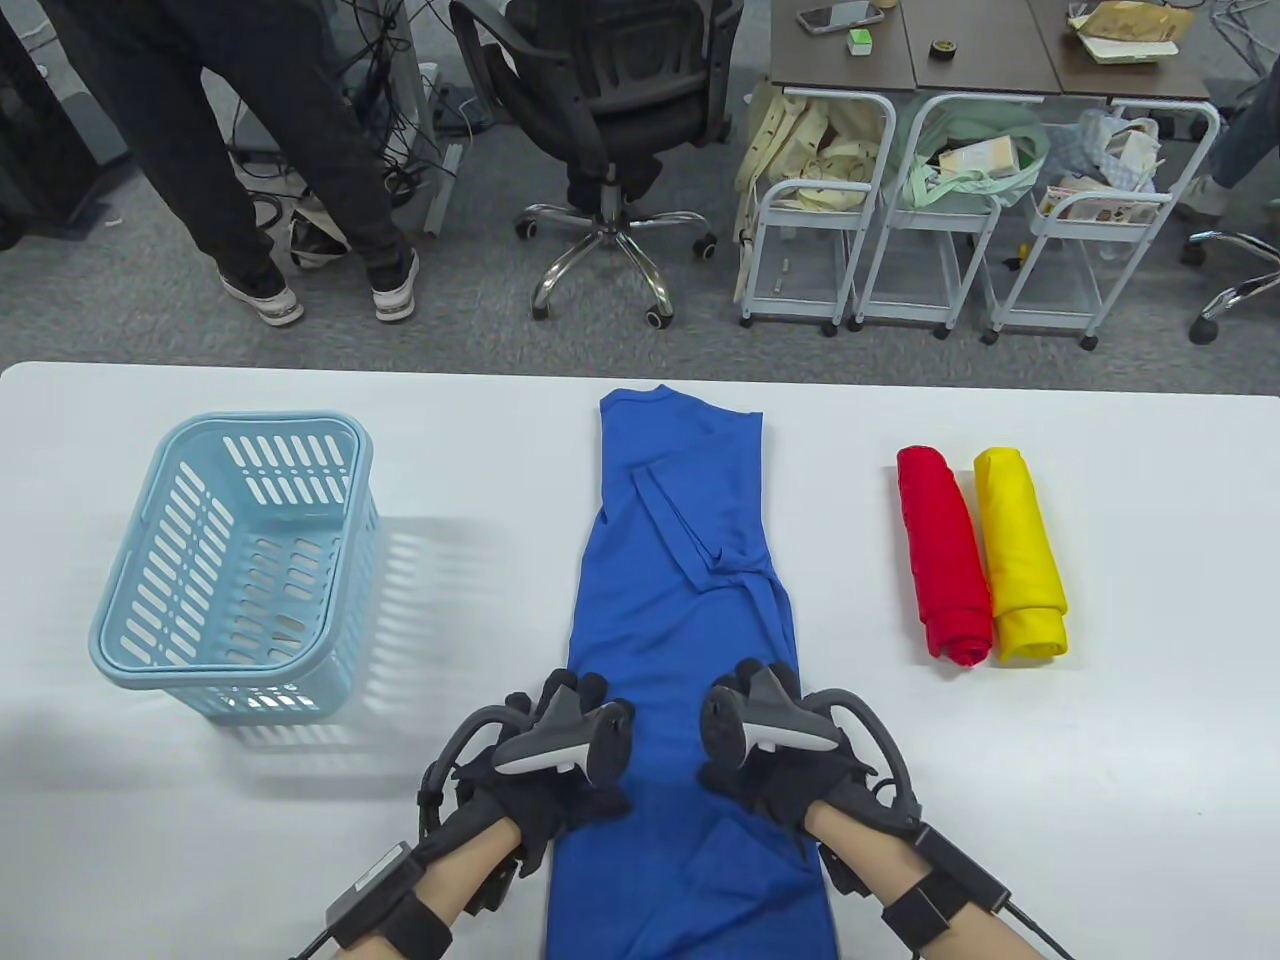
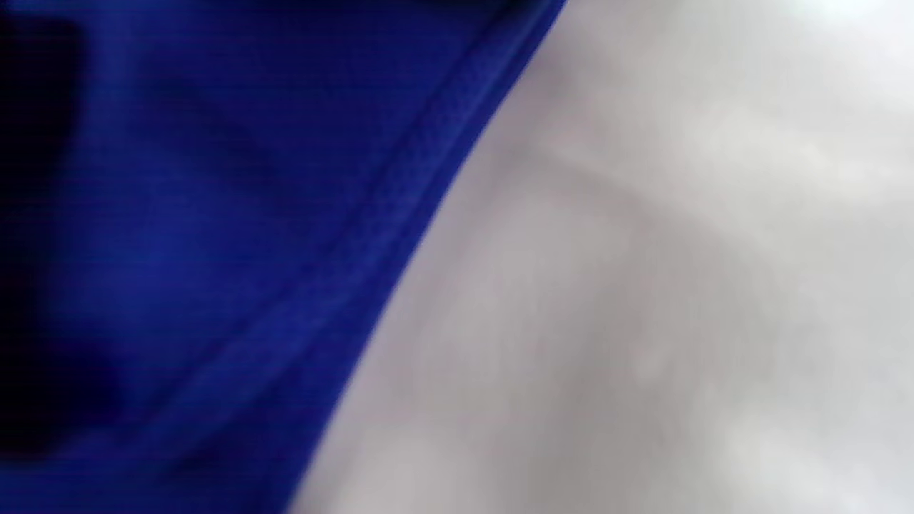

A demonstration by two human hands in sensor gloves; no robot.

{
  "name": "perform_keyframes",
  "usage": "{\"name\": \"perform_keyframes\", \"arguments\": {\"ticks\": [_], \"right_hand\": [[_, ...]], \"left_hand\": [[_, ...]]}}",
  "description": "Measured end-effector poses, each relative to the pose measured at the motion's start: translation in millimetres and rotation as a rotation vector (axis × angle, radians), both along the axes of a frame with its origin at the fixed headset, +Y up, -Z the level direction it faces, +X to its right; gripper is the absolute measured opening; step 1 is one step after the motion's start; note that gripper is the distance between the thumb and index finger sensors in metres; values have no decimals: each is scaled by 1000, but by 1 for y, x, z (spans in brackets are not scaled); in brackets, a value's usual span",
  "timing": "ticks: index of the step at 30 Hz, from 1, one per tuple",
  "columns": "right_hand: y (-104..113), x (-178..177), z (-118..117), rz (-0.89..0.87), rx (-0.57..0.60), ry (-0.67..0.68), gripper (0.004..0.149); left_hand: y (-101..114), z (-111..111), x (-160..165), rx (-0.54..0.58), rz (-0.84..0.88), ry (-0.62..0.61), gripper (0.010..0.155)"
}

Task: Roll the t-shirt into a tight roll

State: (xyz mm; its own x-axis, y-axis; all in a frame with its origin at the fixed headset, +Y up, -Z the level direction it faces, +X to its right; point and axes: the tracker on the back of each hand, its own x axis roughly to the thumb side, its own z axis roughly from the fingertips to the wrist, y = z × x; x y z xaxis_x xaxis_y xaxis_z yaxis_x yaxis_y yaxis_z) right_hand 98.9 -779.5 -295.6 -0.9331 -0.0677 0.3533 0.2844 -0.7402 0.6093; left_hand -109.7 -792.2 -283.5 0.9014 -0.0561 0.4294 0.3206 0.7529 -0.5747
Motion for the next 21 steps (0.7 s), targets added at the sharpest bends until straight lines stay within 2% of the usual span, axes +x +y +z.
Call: {"name": "perform_keyframes", "arguments": {"ticks": [8,13,17,21], "right_hand": [[-3,0,-45,-43,-32,-127,83],[-4,4,-68,-80,-80,-188,85],[-3,5,-77,-83,-95,-211,86],[-3,6,-84,-79,-103,-219,87]], "left_hand": [[3,-52,-1,-54,-98,105,80],[6,-70,3,-5,-140,138,80],[13,-61,6,122,-158,155,74],[12,-27,8,148,-165,20,76]]}}
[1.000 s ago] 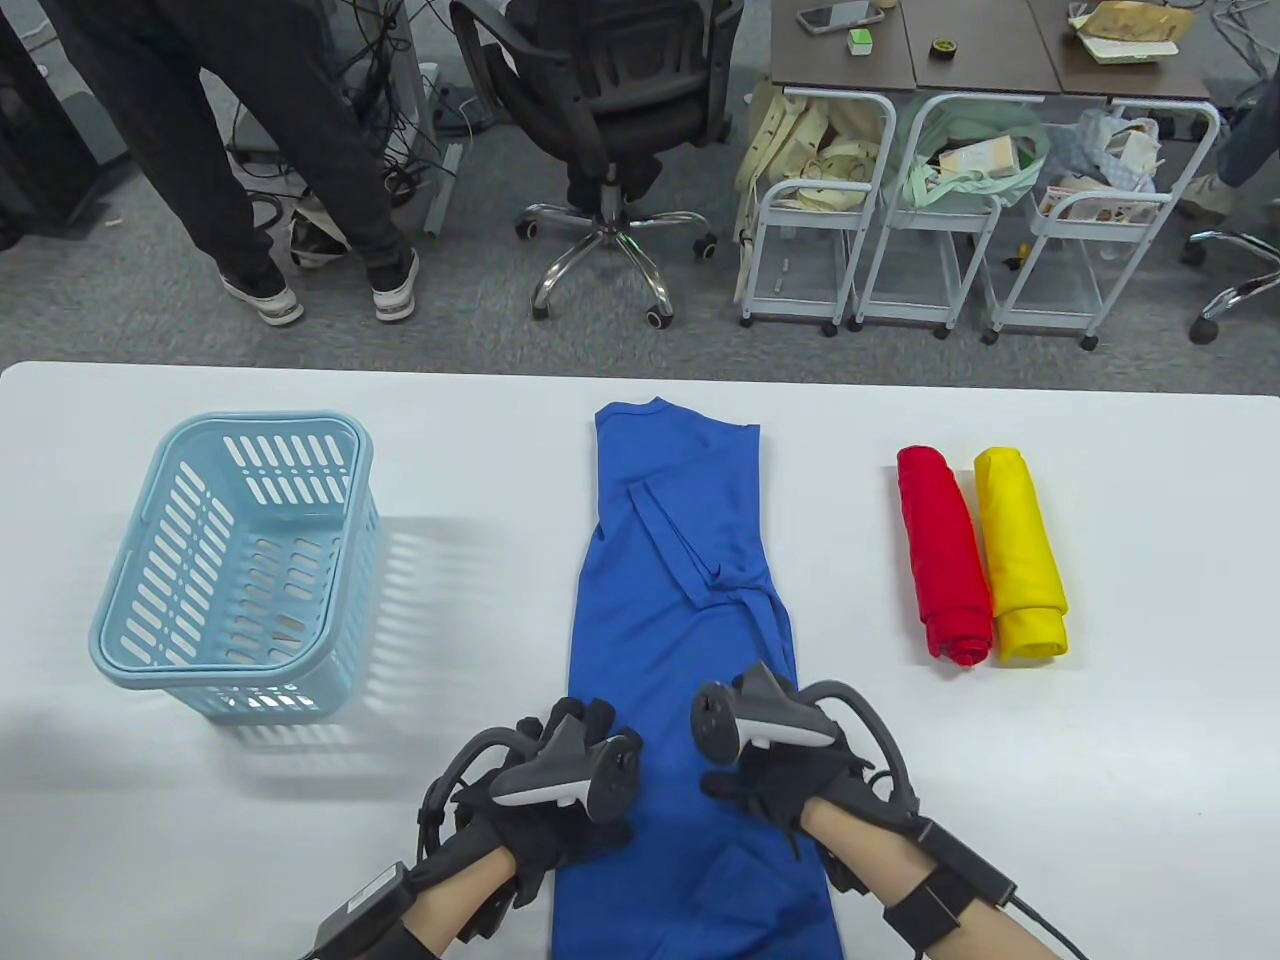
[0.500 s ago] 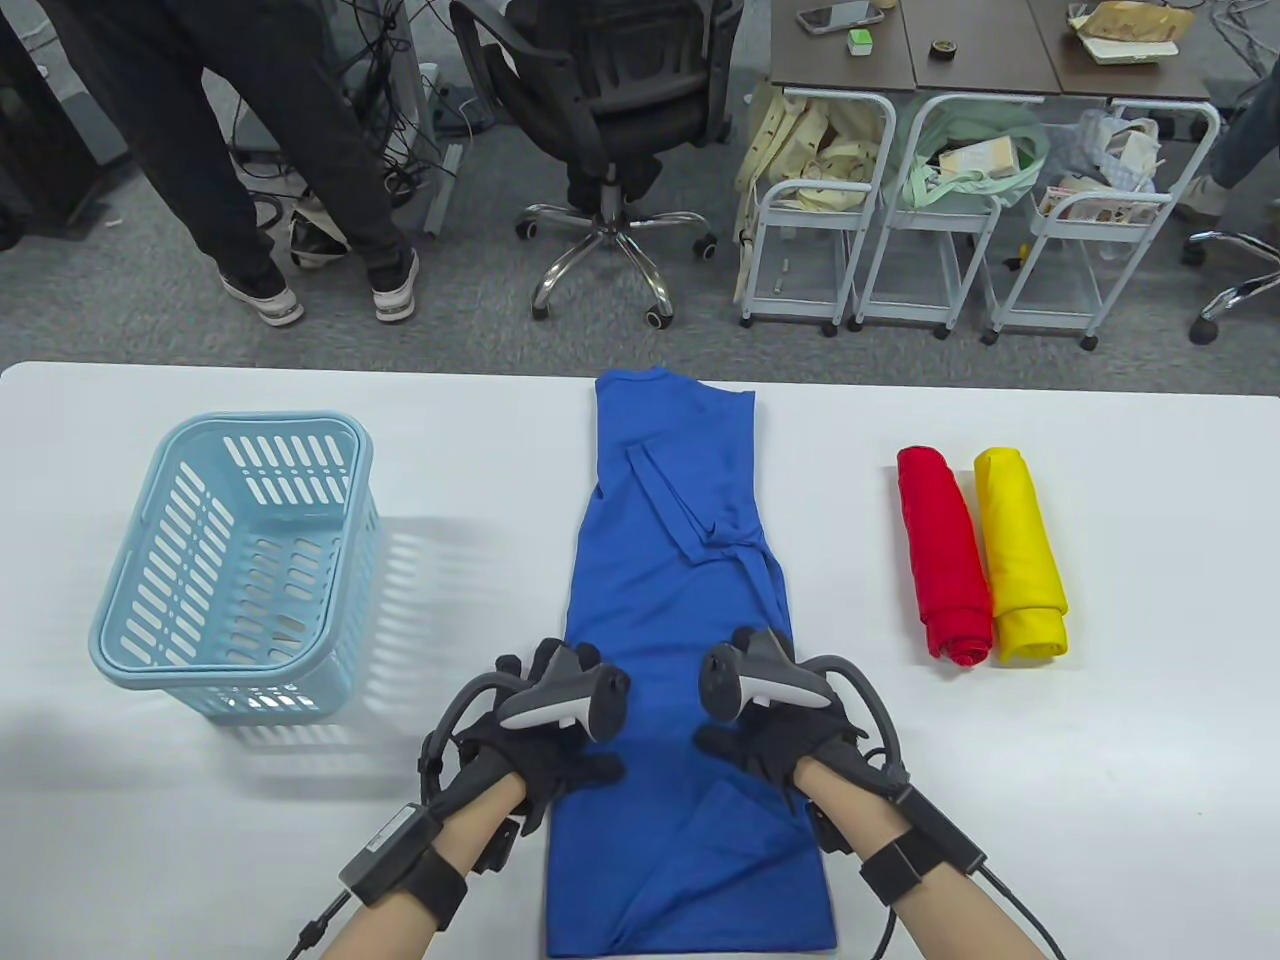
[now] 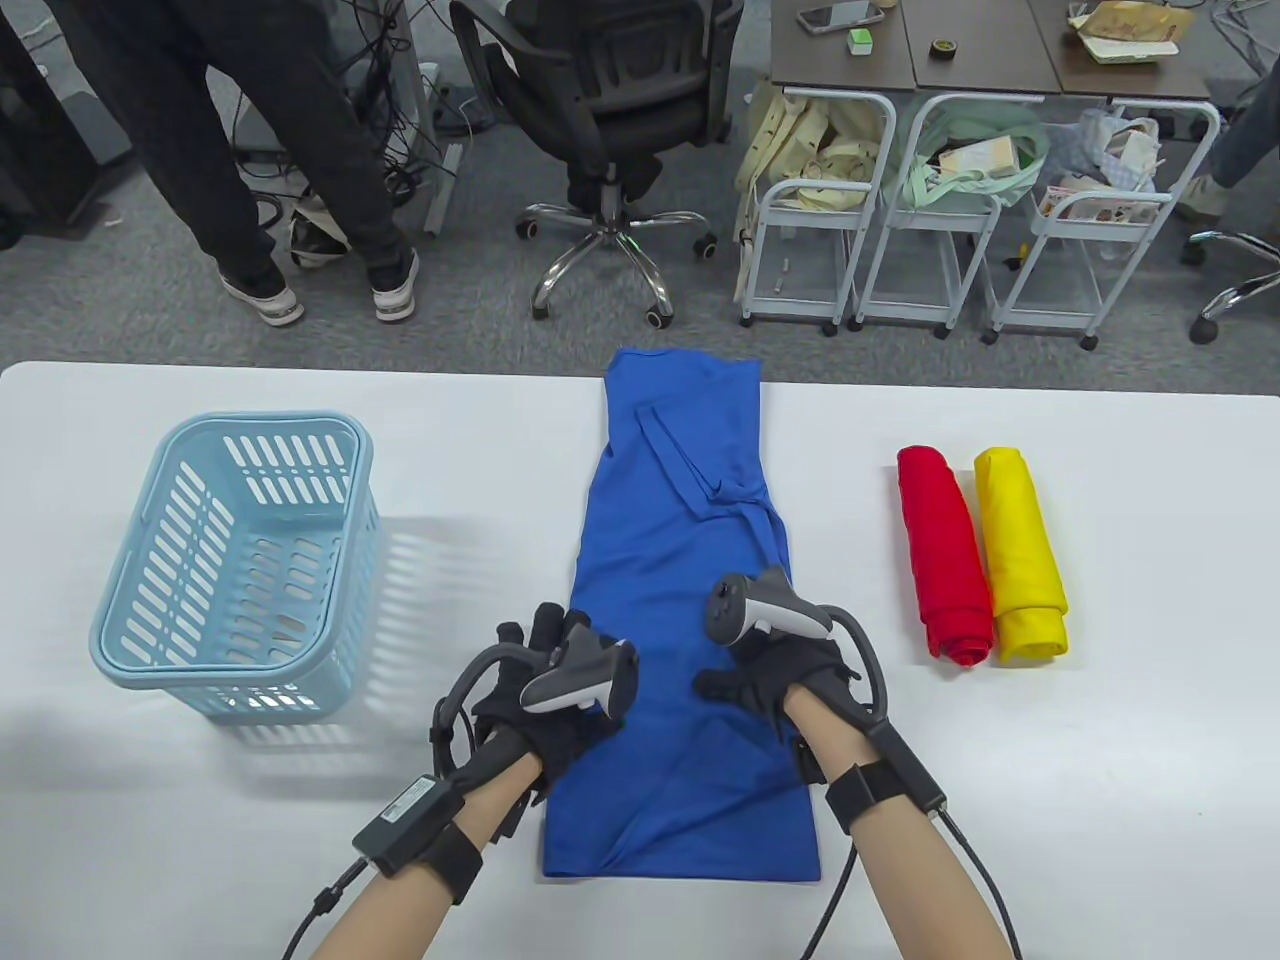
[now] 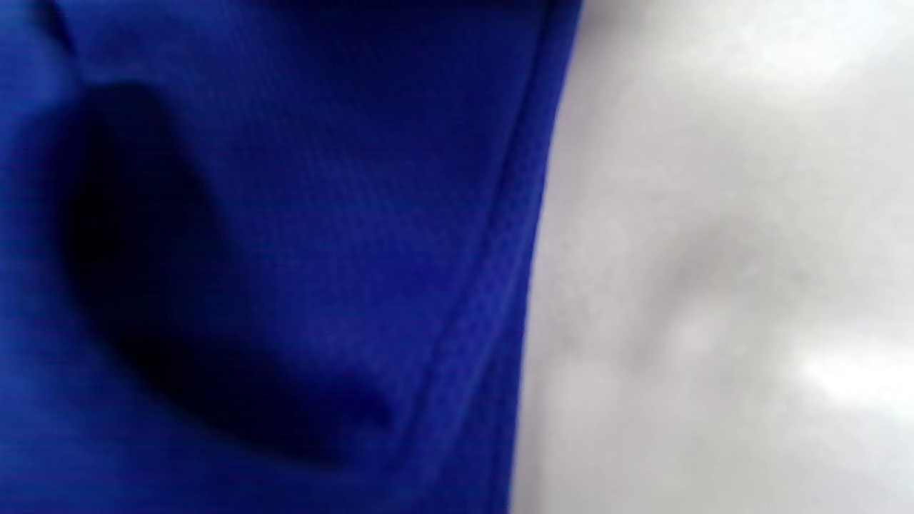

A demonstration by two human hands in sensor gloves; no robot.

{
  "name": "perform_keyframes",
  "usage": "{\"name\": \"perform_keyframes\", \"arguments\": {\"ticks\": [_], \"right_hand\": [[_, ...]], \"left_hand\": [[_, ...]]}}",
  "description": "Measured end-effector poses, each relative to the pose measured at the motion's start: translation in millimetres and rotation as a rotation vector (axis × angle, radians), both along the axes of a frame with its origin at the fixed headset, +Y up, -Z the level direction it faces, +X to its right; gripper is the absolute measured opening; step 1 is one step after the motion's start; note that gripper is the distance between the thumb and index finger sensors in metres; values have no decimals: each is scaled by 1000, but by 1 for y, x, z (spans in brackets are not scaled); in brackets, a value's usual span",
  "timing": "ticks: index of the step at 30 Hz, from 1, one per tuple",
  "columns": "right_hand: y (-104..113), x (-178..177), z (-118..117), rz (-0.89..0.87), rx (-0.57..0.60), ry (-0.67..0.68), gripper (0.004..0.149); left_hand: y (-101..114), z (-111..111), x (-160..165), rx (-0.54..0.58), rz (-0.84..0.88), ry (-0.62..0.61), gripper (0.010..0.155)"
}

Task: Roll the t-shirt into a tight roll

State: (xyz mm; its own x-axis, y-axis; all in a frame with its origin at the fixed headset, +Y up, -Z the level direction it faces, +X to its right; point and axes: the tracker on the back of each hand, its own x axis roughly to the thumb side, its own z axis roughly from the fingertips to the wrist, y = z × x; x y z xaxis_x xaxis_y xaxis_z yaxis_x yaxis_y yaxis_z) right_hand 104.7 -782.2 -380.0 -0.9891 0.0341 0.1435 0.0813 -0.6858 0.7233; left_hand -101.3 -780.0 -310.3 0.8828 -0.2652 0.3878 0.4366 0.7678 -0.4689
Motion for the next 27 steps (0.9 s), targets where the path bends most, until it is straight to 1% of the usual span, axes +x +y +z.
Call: {"name": "perform_keyframes", "arguments": {"ticks": [1,3,4,6,8,9,10,12,13,14,16,18,19,21,23,25,27], "right_hand": [[0,1,-1,-4,-1,-4,87],[0,1,-4,-5,0,-4,87],[0,1,-5,-5,-1,-5,87],[1,1,-7,1,0,-5,87],[2,-1,-6,22,13,-9,86],[4,-5,-3,89,72,-24,85],[8,-12,4,187,168,-42,86],[13,-27,18,290,268,14,81],[15,-31,22,307,283,41,77],[18,-37,35,317,301,100,72],[19,-36,55,278,252,152,74],[17,-26,69,156,193,142,81],[16,-17,77,124,170,129,84],[16,2,90,103,178,140,89],[17,20,100,66,150,137,95],[19,40,112,64,136,149,100],[23,53,120,75,149,142,104]], "left_hand": [[-4,12,-1,-29,17,-35,76],[-11,28,-3,-81,12,-71,79],[-13,35,-5,-94,1,-79,78],[-15,40,-10,-94,70,-84,79],[-19,41,-15,-117,94,-70,79],[-22,40,-16,-133,111,-57,79],[-24,39,-17,-160,127,-46,79],[-25,37,-16,-183,129,-44,79],[-25,36,-17,-187,128,-47,79],[-26,36,-18,-194,147,-41,79],[-26,36,-19,-198,154,-36,79],[-25,36,-18,-197,152,-37,79],[-25,36,-19,-203,154,-36,79],[-25,35,-19,-209,159,-34,79],[-25,35,-19,-212,159,-34,79],[-25,35,-19,-212,163,-34,79],[-25,35,-19,-212,163,-34,79]]}}
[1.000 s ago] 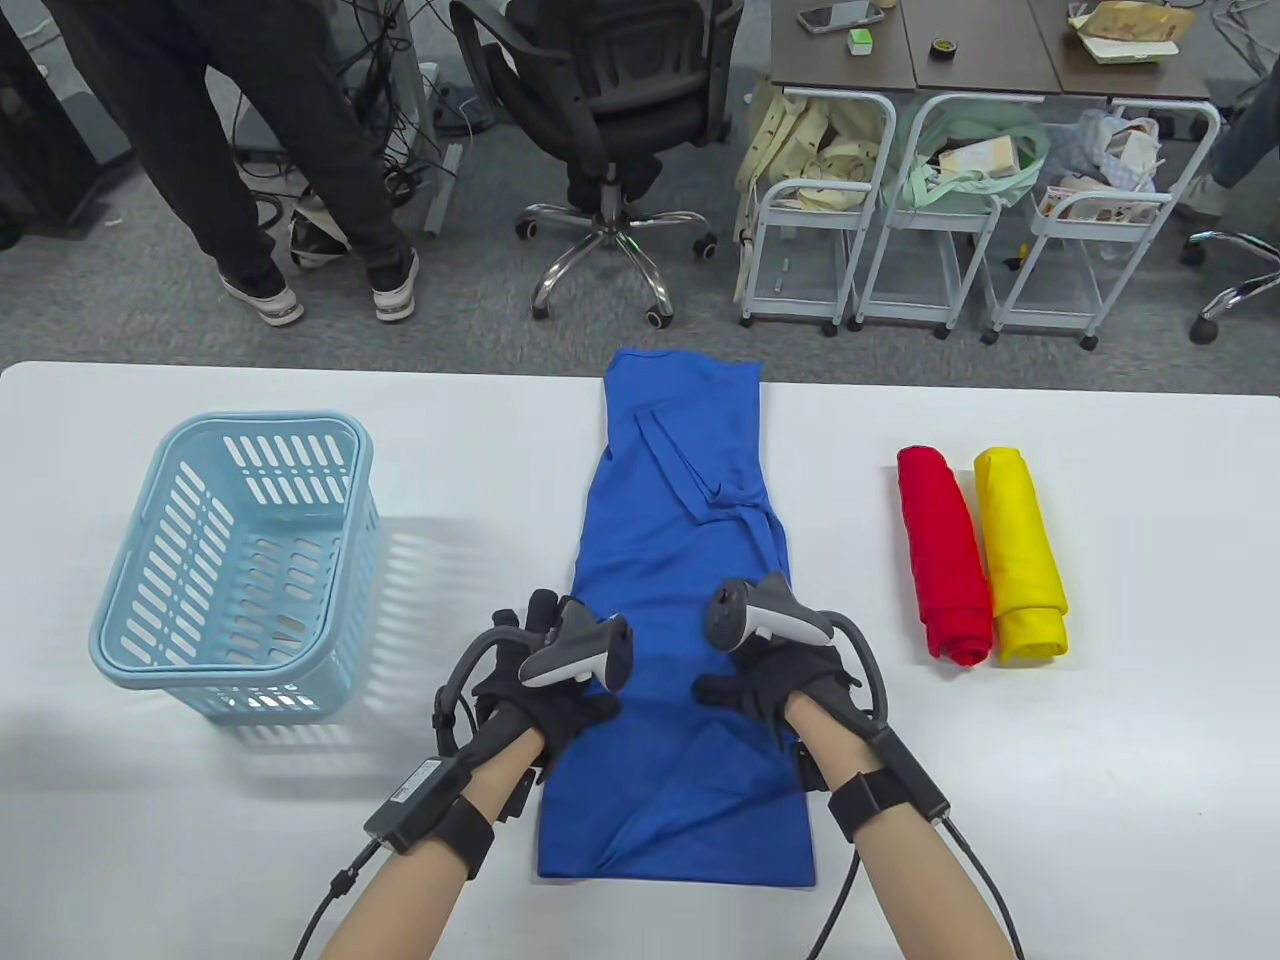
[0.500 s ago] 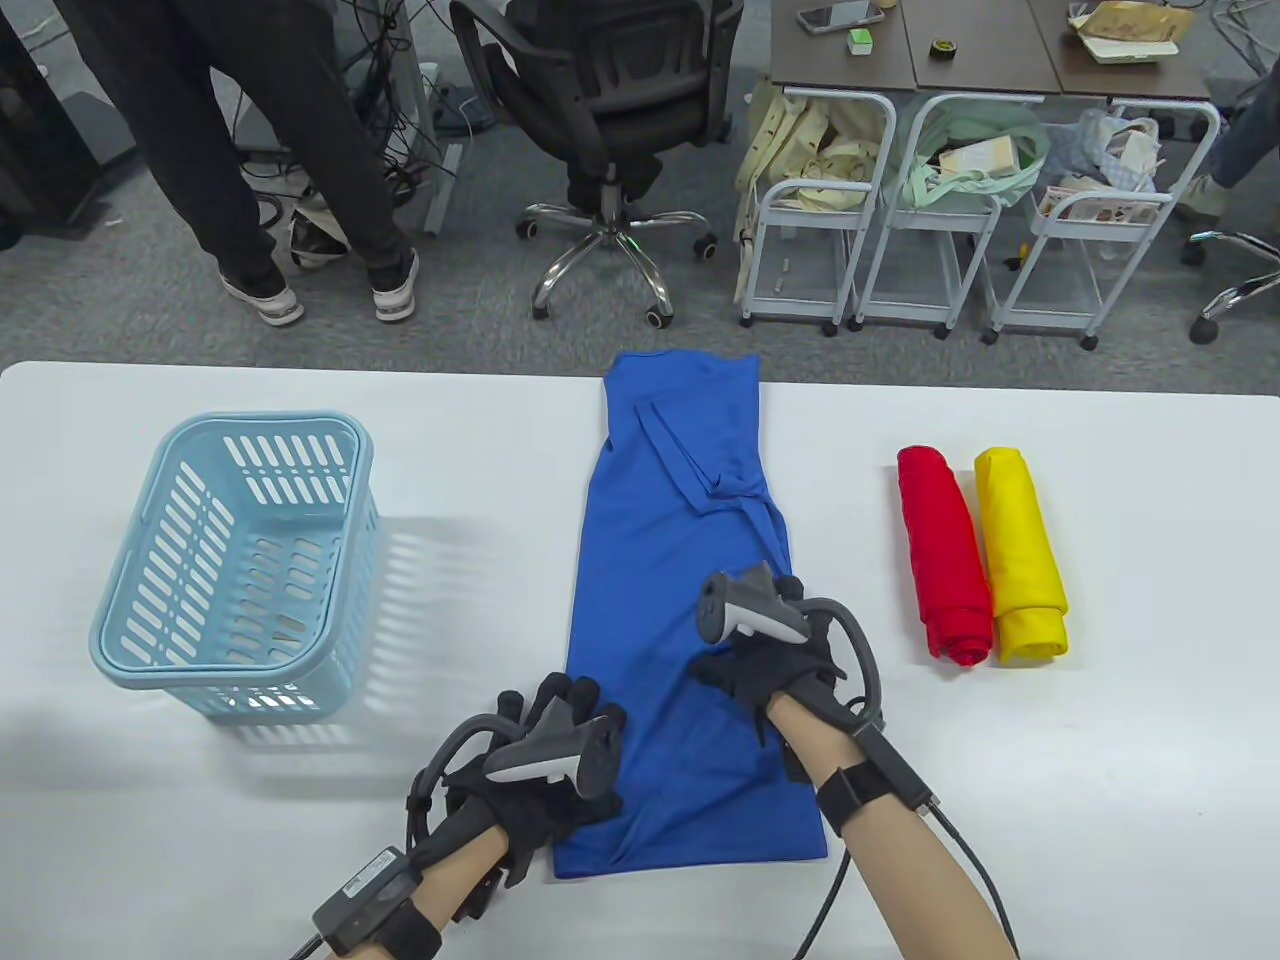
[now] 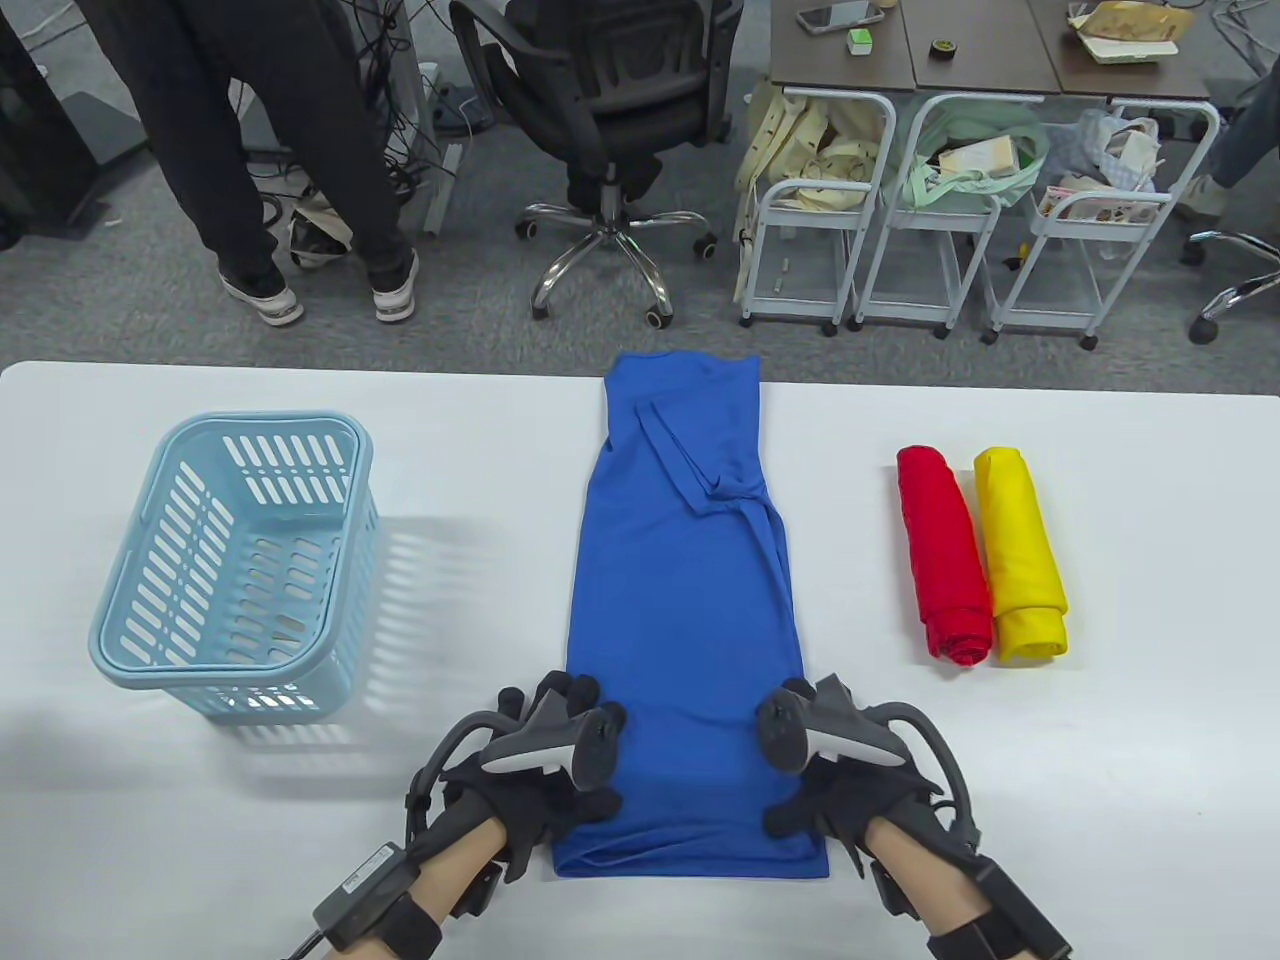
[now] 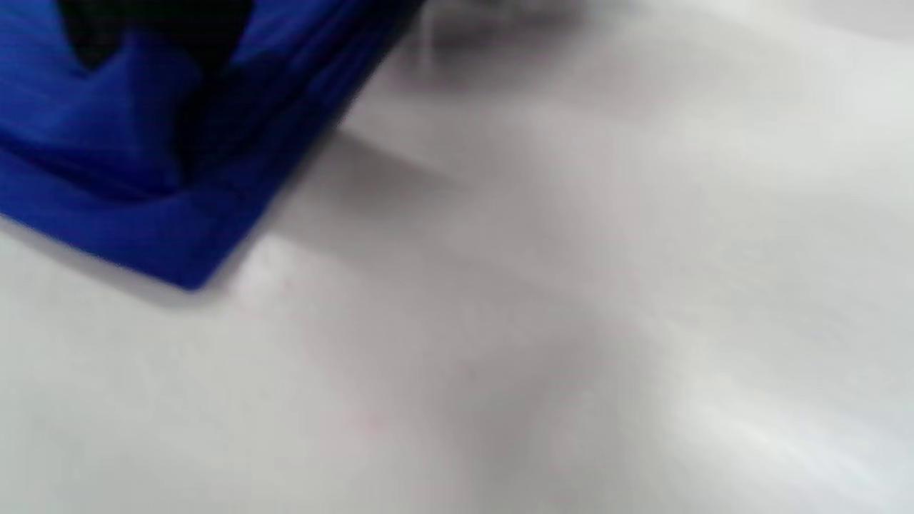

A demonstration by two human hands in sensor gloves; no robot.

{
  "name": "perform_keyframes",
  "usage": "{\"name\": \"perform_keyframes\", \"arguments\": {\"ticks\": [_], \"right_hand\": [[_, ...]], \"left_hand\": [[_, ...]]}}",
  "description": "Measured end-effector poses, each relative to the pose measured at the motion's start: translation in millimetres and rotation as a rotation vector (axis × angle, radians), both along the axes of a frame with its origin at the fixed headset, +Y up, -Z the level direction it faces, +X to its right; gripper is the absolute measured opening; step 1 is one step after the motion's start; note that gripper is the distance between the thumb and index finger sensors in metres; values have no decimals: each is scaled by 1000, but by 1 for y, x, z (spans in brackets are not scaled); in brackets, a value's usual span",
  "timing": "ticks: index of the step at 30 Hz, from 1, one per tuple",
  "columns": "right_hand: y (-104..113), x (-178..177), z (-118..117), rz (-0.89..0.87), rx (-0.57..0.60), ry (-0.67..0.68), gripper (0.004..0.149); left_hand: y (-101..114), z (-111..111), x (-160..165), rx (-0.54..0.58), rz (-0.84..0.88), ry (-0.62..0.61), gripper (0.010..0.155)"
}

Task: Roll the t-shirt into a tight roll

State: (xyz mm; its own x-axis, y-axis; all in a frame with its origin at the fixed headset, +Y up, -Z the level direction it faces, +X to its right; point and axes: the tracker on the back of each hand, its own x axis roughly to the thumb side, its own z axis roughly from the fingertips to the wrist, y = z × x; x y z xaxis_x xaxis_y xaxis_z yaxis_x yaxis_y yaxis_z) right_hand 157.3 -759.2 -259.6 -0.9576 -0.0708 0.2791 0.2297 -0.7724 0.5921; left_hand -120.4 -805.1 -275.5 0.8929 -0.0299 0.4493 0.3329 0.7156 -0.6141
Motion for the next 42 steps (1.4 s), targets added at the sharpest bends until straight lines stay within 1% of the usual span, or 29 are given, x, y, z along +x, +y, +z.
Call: {"name": "perform_keyframes", "arguments": {"ticks": [1,5,7,9,11,13,15,17,18,20,22,23,24,26,27,29,32,34,36,39,42], "right_hand": [[1,3,2,1,-1,-2,104],[8,14,12,-134,62,-28,101],[17,14,15,-233,95,4,93],[19,10,17,-269,123,36,85],[19,3,21,-267,112,93,77],[20,-3,25,-266,135,147,70],[24,-9,29,-288,158,194,66],[24,-15,34,-313,149,233,66],[22,-20,36,-306,142,257,66],[17,-25,39,-253,138,279,70],[7,-27,41,-142,123,289,80],[5,-27,42,-121,128,293,88],[3,-28,42,-118,121,298,90],[2,-29,42,-107,124,302,91],[2,-29,42,-114,120,298,89],[1,-31,42,-106,132,293,83],[-1,-38,44,-36,203,292,72],[-3,-43,44,-2,248,305,70],[-4,-46,45,9,276,308,68],[-4,-45,44,-2,280,305,66],[-2,-39,39,-51,249,263,60]], "left_hand": [[0,0,0,1,0,-1,80],[1,0,0,14,4,-3,80],[3,1,0,41,20,-5,80],[7,3,0,76,63,-6,81],[16,6,-2,75,110,-11,81],[29,11,-3,92,218,-19,82],[44,17,-4,133,294,-45,80],[56,23,-2,218,324,-86,75],[60,26,0,260,335,-130,71],[60,30,5,269,338,-172,65],[53,36,11,226,294,-205,67],[47,40,15,193,205,-228,74],[46,45,19,197,113,-250,81],[45,49,27,257,49,-290,83],[44,52,30,272,9,-309,84],[44,52,31,265,20,-302,84],[44,48,28,273,69,-269,74],[44,46,29,327,84,-270,68],[44,44,30,359,96,-268,65],[45,42,31,376,122,-258,67],[47,40,28,387,166,-243,63]]}}
